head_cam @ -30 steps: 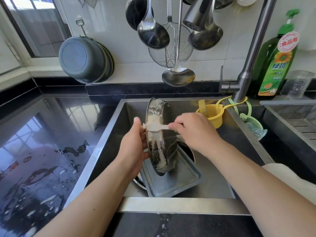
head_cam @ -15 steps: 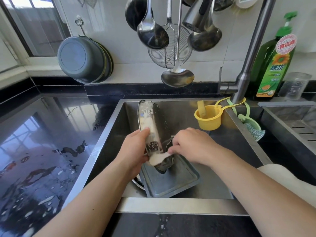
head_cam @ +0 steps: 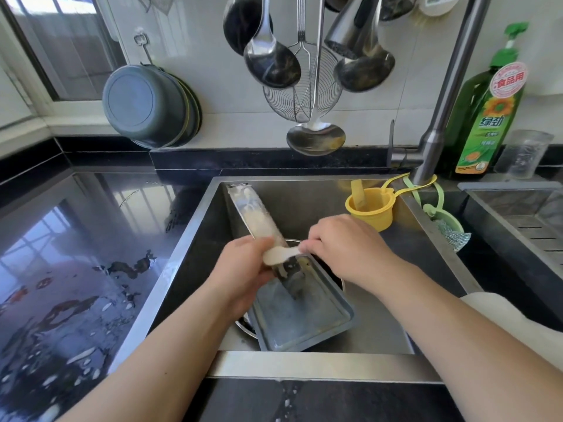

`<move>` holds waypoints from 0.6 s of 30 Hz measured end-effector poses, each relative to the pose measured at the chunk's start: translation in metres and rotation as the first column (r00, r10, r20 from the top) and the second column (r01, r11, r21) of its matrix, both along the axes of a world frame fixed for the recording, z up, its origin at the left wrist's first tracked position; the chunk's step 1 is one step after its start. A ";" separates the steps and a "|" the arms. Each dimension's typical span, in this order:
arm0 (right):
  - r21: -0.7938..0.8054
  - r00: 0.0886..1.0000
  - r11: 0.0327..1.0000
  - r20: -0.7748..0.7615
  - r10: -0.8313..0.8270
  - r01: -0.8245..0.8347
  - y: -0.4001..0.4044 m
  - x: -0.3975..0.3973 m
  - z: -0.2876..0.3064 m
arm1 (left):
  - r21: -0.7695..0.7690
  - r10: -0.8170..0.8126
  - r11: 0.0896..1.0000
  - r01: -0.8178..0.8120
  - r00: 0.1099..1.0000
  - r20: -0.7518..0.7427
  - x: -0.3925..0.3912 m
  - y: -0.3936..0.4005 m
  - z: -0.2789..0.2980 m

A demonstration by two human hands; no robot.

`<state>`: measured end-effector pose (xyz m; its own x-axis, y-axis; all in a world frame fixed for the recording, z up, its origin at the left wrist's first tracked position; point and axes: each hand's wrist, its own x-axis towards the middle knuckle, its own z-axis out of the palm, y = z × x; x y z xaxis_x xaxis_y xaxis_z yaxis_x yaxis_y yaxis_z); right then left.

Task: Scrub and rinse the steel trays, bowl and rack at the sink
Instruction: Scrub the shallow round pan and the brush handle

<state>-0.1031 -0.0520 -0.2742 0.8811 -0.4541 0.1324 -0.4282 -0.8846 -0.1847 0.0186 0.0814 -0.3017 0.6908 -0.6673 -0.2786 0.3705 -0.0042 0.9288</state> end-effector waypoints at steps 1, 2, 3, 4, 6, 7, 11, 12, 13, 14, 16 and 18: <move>-0.003 0.998 1.000 0.060 0.012 -0.012 0.003 0.004 0.001 | 0.011 -0.002 1.000 0.001 1.000 0.011 -0.001 -0.001 -0.001; 0.017 0.996 1.000 0.086 0.017 -0.019 0.003 0.006 0.002 | -0.014 0.022 1.000 -0.022 1.000 -0.009 -0.001 -0.001 -0.002; 0.057 0.997 0.998 0.079 0.018 -0.023 0.003 0.008 0.003 | -0.052 0.062 0.997 -0.064 0.997 -0.047 0.002 -0.001 -0.002; 0.110 0.999 0.994 0.044 0.016 -0.021 0.002 0.007 0.002 | -0.094 0.096 0.990 -0.104 0.991 -0.094 0.005 0.002 0.000; 0.173 0.997 0.985 -0.071 0.004 0.008 0.001 0.003 0.000 | -0.158 0.125 0.976 -0.151 0.978 -0.167 0.011 0.006 0.003; 0.169 0.991 0.985 -0.130 -0.008 0.030 -0.001 0.001 -0.001 | -0.180 0.123 0.971 -0.158 0.973 -0.193 0.014 0.007 0.004; 0.091 0.962 0.992 -0.266 -0.063 0.090 -0.005 -0.008 -0.002 | -0.101 0.033 0.994 -0.050 0.986 -0.164 0.012 0.006 0.002; 0.078 0.967 0.993 -0.246 -0.067 0.089 -0.004 -0.007 -0.002 | -0.047 -0.010 0.999 0.004 0.990 -0.143 0.008 0.005 0.000; 0.077 0.979 0.994 -0.195 -0.062 0.079 -0.002 -0.006 0.000 | 0.000 -0.038 0.999 0.038 0.991 -0.125 0.004 0.003 -0.001; 0.080 0.991 0.994 -0.124 -0.059 0.069 0.000 -0.002 0.001 | 0.028 -0.048 0.998 0.051 0.993 -0.112 0.002 0.002 -0.002; 0.053 0.998 0.998 0.032 -0.047 0.045 0.001 0.006 0.002 | 0.018 -0.027 0.999 0.029 0.995 -0.095 0.002 0.002 -0.001; 0.081 0.994 0.996 0.097 -0.040 0.033 -0.002 0.012 0.001 | -0.030 0.022 0.999 -0.025 0.995 -0.101 0.005 0.003 -0.001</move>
